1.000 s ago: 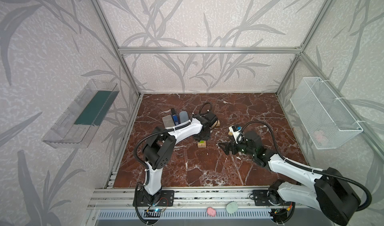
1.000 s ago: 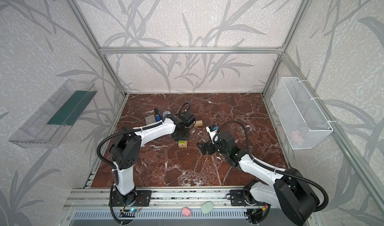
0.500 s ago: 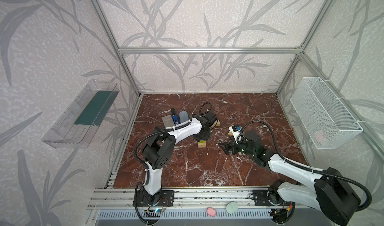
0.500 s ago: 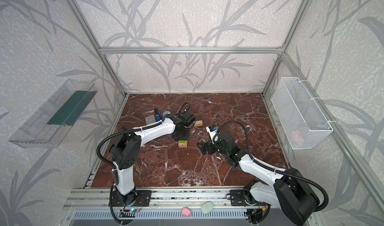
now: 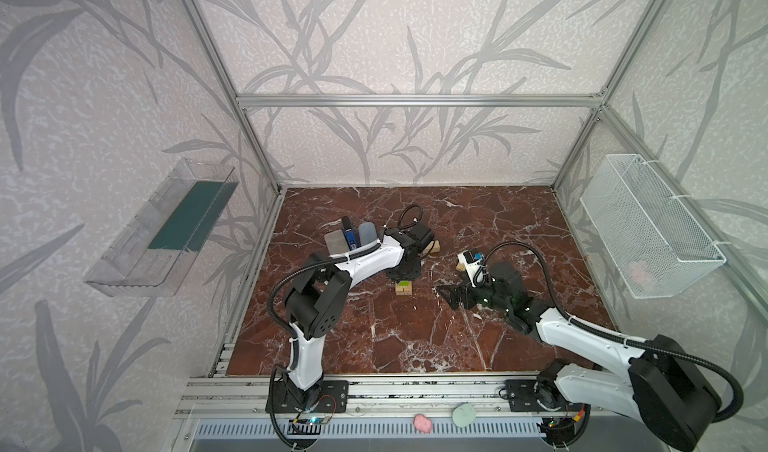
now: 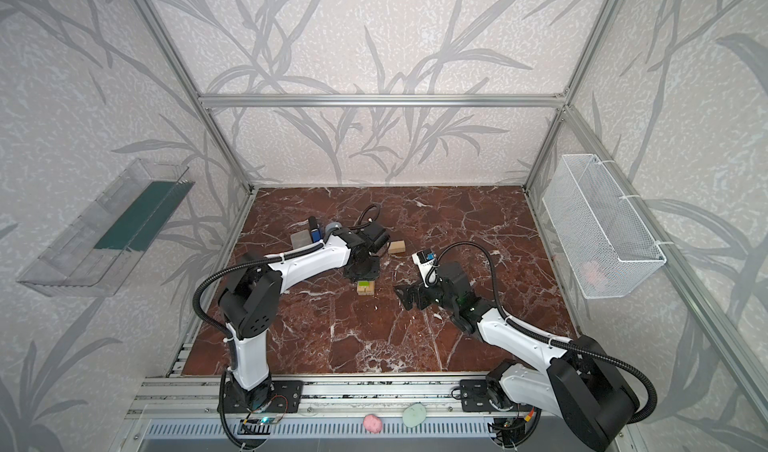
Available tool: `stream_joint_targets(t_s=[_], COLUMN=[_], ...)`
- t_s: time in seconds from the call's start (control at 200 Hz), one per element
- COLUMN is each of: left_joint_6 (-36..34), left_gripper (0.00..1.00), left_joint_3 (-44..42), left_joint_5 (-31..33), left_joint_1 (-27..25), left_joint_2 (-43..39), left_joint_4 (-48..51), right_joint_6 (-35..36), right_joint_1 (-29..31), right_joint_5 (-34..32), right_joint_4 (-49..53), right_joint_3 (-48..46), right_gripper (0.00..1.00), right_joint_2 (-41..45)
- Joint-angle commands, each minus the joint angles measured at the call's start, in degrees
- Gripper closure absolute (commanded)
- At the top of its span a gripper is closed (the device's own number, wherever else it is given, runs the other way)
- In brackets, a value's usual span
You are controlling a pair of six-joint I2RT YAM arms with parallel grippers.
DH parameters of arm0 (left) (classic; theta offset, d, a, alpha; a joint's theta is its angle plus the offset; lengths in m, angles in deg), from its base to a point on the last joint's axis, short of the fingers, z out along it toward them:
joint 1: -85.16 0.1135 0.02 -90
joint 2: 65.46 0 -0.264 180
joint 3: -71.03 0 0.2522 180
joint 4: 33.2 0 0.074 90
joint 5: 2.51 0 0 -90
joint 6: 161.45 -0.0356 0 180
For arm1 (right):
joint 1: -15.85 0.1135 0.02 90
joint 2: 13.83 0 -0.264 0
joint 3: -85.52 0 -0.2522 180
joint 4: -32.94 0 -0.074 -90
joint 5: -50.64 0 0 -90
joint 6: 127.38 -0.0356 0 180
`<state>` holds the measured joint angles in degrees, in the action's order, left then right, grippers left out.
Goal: Build the wood block tower
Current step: 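Lower the lime-green block toward the top of the stack with the left gripper, then set the lime-green block upright on the stack and open the left gripper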
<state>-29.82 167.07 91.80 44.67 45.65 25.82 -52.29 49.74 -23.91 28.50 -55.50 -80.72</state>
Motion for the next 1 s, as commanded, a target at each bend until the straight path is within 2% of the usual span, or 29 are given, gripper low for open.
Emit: stream_joint_targets(t_s=[0.0,0.54,0.72,0.83,0.995], left_joint_6=[0.8,0.7,0.5,0.6,0.6], left_gripper=[0.76,0.78,0.78,0.78,0.71], left_joint_3=[0.0,0.9,1.7,1.1,1.5], left_joint_5=[-1.2,-2.6,-0.1,-1.0,-0.6], left_joint_1=[0.1,-0.3,-0.3,-0.3,-0.3], left_joint_2=[0.6,0.3,0.9,0.6,0.5], left_joint_4=[0.2,-0.2,1.8,0.9,1.4], right_joint_6=[0.7,0.7,0.7,0.6,0.7], right_joint_1=[-0.1,-0.1,-0.1,-0.1,-0.1], right_joint_5=[-0.7,-0.8,-0.7,-0.8,-0.7], right_joint_4=[-0.6,-0.6,-0.5,-0.6,-0.6], right_joint_3=[-0.4,-0.4,-0.4,-0.4,-0.4], right_gripper=[0.01,0.01,0.01,0.01,0.01], right_joint_2=[0.9,1.1,1.1,1.1,1.0])
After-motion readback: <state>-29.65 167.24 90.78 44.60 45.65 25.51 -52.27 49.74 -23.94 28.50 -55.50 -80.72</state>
